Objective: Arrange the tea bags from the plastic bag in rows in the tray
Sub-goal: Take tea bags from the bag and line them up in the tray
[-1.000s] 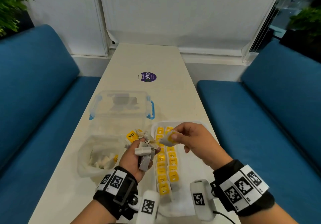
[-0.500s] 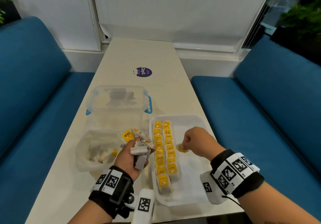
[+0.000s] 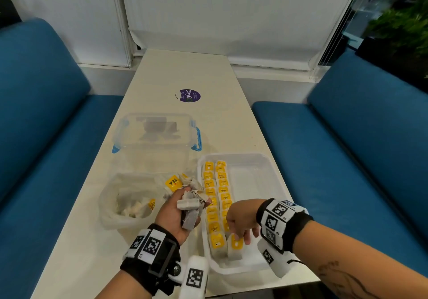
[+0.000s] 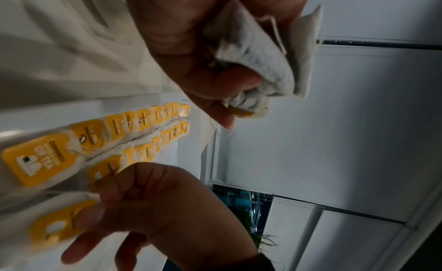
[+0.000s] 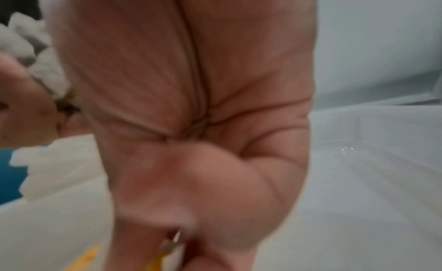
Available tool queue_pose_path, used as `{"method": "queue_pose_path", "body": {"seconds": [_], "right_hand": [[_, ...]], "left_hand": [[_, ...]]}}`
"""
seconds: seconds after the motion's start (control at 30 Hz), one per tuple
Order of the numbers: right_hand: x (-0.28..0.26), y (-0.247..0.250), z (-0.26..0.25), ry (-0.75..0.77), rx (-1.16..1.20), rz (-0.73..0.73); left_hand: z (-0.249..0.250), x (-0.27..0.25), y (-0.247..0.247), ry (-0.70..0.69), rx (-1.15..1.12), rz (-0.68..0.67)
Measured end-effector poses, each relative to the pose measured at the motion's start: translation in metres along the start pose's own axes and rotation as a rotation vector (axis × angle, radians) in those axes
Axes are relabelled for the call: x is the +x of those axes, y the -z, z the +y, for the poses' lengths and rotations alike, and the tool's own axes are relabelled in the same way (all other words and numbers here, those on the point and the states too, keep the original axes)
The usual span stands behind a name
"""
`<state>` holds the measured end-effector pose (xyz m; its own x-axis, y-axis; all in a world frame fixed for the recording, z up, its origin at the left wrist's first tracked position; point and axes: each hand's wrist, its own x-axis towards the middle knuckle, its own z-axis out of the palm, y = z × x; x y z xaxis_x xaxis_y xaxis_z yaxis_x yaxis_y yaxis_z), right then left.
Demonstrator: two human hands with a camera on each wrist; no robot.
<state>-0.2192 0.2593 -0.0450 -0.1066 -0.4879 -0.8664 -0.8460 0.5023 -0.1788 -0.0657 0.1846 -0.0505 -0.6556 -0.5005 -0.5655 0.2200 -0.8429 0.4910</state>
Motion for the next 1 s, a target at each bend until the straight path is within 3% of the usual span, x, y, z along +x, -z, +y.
{"method": "queue_pose_path", "body": {"seconds": [0.17,0.4,0.5,0.63,0.77,1.0], "right_hand": [[0.015,0.001,-0.007,-0.123,-0.106,0.037],[0.024,-0.002,-0.010,-0.131,-0.053,0.034],[0.019,0.004,-0.005,-0.116,-0.016,0.100],[-0.006,0.027,0.005,-0.054,0.250,0.328],[-0.039,0.042,0.017,0.101,0.552,0.558],[-0.063,0.037,0.013,0.375,0.723,0.600]], "left_hand": [[0.000,0.000,0.001,-0.012,-0.002,0.002],[-0.002,0.002,0.005,0.024,-0.006,0.006],[-0.003,0.003,0.003,0.021,0.012,0.012],[-0.003,0.005,0.001,0.022,0.002,0.010],[-0.005,0.004,-0.007,0.037,0.036,0.004],[-0.013,0.008,-0.023,0.168,0.233,-0.049]]}}
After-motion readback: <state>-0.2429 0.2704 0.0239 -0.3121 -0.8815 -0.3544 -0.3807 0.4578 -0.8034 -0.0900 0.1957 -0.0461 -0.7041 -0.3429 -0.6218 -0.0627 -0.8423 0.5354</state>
